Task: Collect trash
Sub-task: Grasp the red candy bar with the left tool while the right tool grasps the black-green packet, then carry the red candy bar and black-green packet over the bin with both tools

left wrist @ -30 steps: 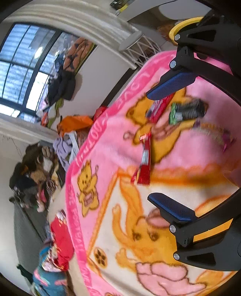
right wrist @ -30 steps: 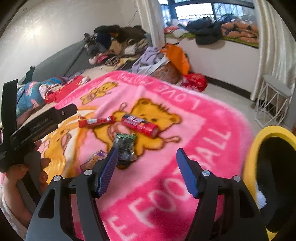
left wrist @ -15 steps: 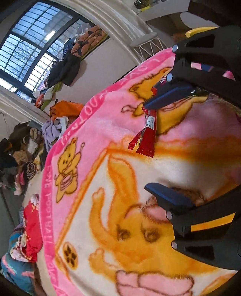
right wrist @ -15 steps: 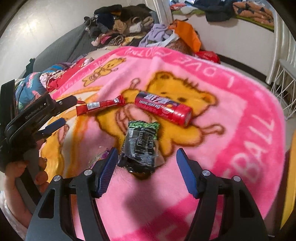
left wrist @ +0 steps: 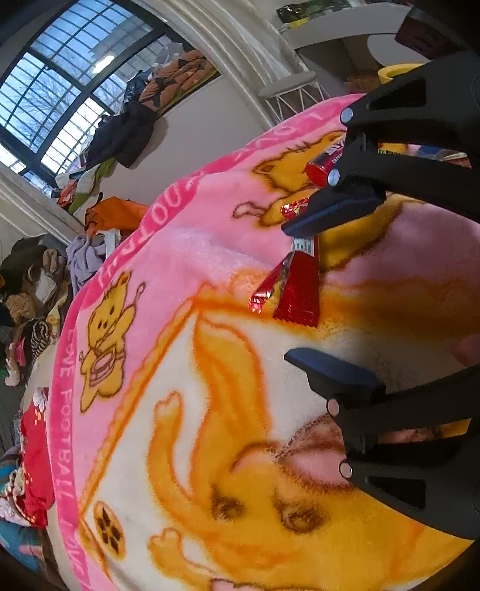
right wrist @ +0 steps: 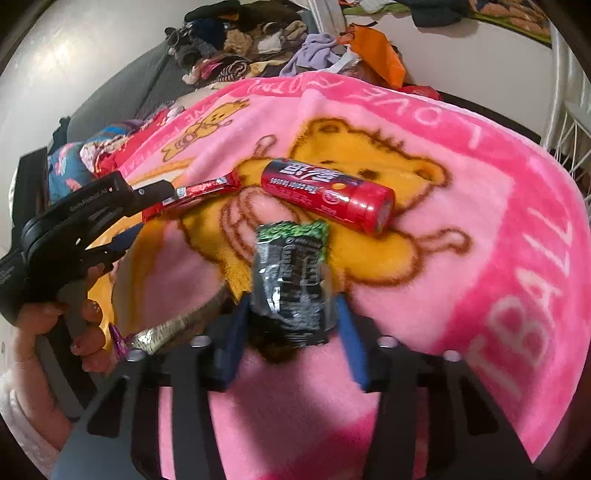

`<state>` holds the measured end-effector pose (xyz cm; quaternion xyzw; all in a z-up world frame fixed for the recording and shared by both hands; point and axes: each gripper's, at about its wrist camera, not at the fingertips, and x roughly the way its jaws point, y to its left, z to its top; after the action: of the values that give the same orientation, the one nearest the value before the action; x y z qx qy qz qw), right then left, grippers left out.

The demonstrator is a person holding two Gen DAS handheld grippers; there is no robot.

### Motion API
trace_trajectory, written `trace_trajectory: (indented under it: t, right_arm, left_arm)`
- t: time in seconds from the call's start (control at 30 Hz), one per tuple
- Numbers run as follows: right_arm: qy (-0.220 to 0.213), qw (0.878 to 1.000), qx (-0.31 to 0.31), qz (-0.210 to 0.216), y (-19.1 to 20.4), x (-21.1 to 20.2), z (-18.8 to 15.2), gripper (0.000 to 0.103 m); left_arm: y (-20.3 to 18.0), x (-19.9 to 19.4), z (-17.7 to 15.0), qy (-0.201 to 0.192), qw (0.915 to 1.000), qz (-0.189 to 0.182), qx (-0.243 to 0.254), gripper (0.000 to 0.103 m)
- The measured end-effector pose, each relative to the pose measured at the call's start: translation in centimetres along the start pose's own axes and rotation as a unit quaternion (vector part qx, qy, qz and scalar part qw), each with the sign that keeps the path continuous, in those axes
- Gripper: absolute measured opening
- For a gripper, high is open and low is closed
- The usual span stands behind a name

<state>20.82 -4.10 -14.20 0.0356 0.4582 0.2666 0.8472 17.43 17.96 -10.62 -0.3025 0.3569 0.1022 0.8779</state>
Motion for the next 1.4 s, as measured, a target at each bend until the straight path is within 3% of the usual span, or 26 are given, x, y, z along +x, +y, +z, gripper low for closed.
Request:
trace_trajectory:
  t: [0.07, 0.37, 0.97, 1.4]
  right_arm:
    - [-0.002, 1.0, 0.006, 0.006, -0.2, -0.3, 0.0, 0.034]
    - [-0.029, 0.999, 0.012, 0.013, -0.5, -3.2, -0.7, 0.034]
    - [-0.081, 0.997, -0.007, 0.005, -0.3, -8.4, -2.0, 0.034]
    - [-0.112, 0.993, 0.021, -0.019, -3.9, -11.7, -2.6, 0.034]
  left_arm:
    - [0.0, 0.0, 0.1, 0.0, 1.0, -0.004, -0.005, 0.04]
    - [-1.0, -1.5, -0.6, -0.009, 0.9997, -0.021, 0.011, 0.012]
    - [-8.0, -6.7, -3.2, -0.045, 0.9897, -0.071, 0.116, 0.012]
    - [-11.5, -8.0, -4.9, -0.045, 0.9812, -0.094, 0.162, 0.011]
